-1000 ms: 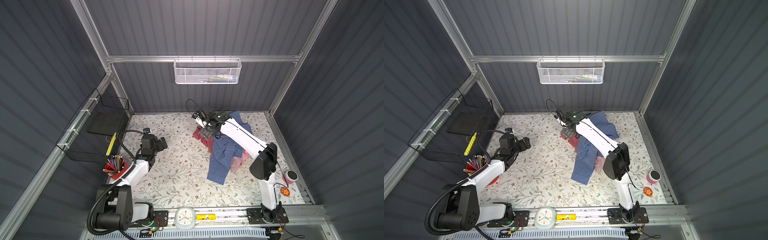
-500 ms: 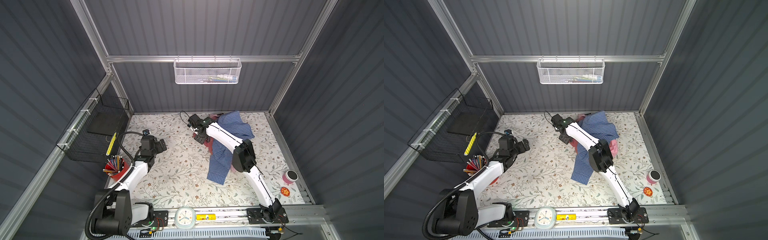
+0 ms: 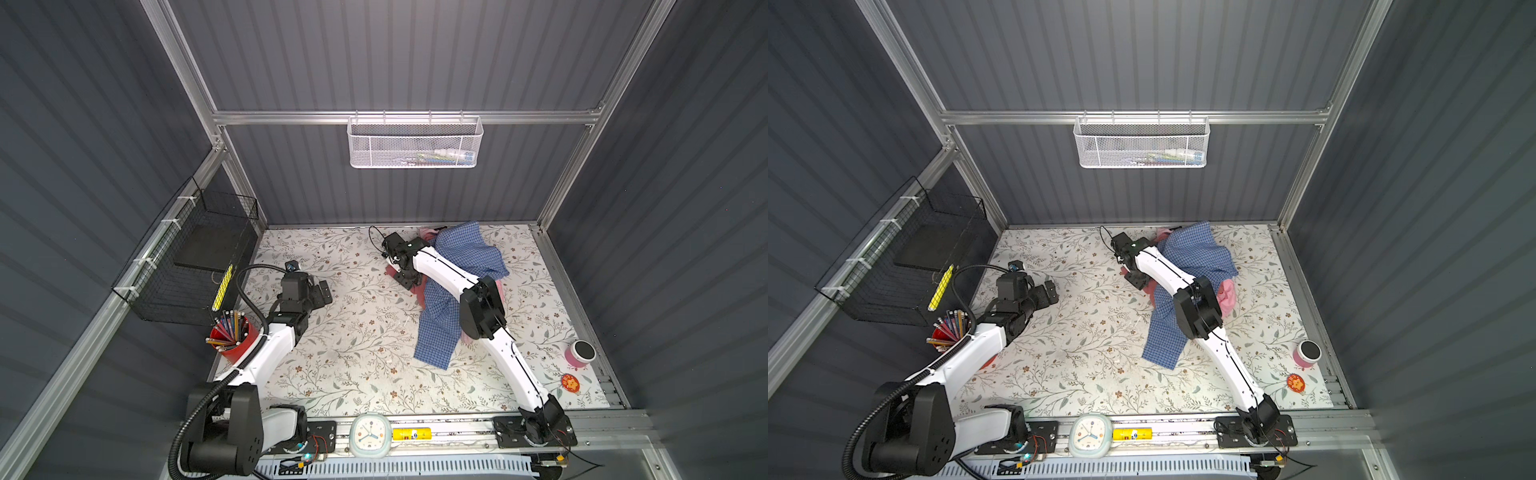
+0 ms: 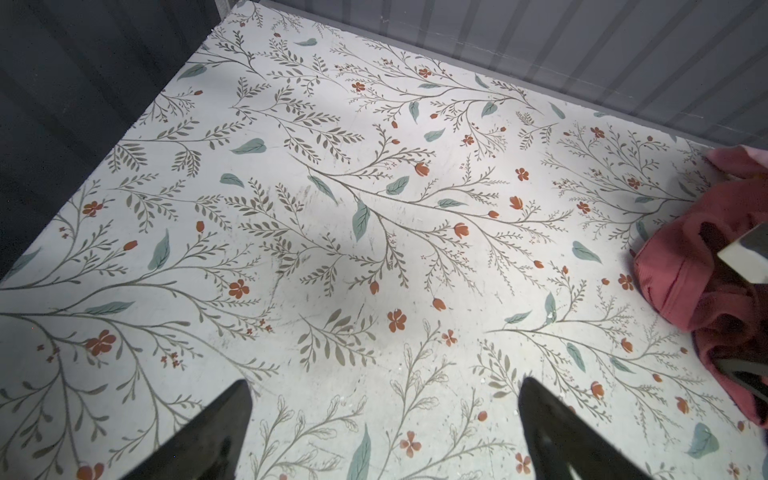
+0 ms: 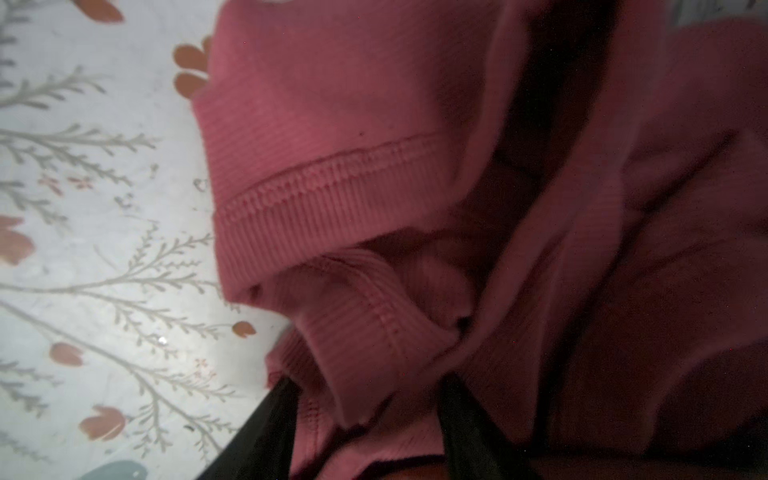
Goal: Pick out a specific cloth from the pile
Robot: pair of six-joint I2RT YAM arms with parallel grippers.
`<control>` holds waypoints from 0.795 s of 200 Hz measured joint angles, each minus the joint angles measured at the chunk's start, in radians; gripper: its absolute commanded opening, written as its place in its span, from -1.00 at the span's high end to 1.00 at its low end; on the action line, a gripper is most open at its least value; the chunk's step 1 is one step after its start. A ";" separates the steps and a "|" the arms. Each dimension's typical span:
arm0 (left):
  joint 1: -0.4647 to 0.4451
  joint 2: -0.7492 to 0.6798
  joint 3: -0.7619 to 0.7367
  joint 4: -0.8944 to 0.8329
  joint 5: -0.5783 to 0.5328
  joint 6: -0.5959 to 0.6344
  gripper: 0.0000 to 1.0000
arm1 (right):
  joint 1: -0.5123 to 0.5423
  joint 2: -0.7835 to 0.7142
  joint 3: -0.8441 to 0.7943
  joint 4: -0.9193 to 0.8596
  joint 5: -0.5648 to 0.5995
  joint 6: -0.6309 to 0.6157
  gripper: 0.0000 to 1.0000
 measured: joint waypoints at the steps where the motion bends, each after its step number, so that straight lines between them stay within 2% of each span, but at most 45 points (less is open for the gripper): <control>1: 0.000 0.000 0.000 0.000 0.000 0.000 -1.00 | 0.000 0.000 0.000 0.000 0.000 -0.002 0.08; 11: 0.000 0.000 0.000 -0.001 0.000 0.000 -1.00 | 0.000 0.000 0.000 -0.003 -0.015 0.006 0.20; 26: 0.000 0.000 0.000 -0.002 0.000 0.000 -1.00 | 0.000 0.000 -0.002 -0.008 -0.032 0.006 0.48; 60: 0.000 0.000 0.000 -0.002 0.000 0.000 -1.00 | -0.003 0.000 -0.007 -0.018 -0.043 0.020 1.00; 101: 0.000 0.000 0.000 -0.002 0.000 0.000 -1.00 | -0.013 -0.088 -0.130 0.031 -0.052 0.067 1.00; 159: 0.000 0.000 0.000 -0.005 0.004 0.000 -1.00 | -0.043 -0.434 -0.347 0.165 -0.094 0.188 1.00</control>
